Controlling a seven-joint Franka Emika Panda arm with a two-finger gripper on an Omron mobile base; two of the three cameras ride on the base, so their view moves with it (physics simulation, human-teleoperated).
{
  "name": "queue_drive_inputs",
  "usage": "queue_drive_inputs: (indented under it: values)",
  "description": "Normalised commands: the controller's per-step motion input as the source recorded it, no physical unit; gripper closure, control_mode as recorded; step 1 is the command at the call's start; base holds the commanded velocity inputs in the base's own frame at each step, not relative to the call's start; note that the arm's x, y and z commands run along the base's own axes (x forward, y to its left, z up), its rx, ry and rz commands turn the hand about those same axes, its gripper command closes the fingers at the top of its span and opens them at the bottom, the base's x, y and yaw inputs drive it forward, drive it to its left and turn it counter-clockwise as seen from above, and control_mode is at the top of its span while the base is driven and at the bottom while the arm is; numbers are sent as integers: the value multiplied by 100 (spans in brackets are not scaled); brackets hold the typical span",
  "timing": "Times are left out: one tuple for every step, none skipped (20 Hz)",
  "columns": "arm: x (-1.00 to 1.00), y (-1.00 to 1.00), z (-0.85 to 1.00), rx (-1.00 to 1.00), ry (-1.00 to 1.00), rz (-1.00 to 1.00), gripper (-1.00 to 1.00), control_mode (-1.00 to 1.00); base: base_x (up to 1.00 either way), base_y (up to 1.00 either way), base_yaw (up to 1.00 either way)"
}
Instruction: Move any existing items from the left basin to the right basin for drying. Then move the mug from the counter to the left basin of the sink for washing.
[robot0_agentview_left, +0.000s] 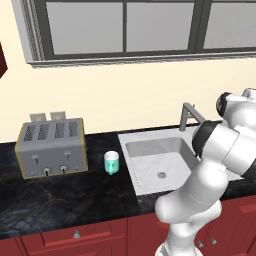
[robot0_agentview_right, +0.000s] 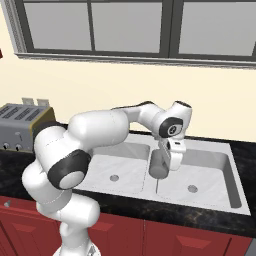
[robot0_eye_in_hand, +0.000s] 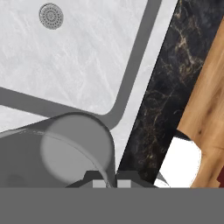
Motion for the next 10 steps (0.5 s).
queue_drive_inputs:
  values:
    - [0,-32,-2,0,-6,-3,100,-100,0,0,0]
    - [0,-32,-6,0,-8,-3,100,-100,0,0,0]
    - [0,-32,-10,0,-6,0,100,-100,0,0,0]
    - [5,-25,-12,0,-1,0,100,-100,0,0,0]
    - [7,-27,-17,-2,-3,0,100,-100,0,0,0]
    - [9,-26,-19,-2,-5,0,100,-100,0,0,0]
    - [9,-31,-20,-1,-5,0,100,-100,0,0,0]
    - [6,-32,-23,0,-5,0,100,-100,0,0,0]
    - [4,-34,-25,0,-6,0,100,-100,0,0,0]
    - [6,-31,-26,-1,-5,0,100,-100,0,0,0]
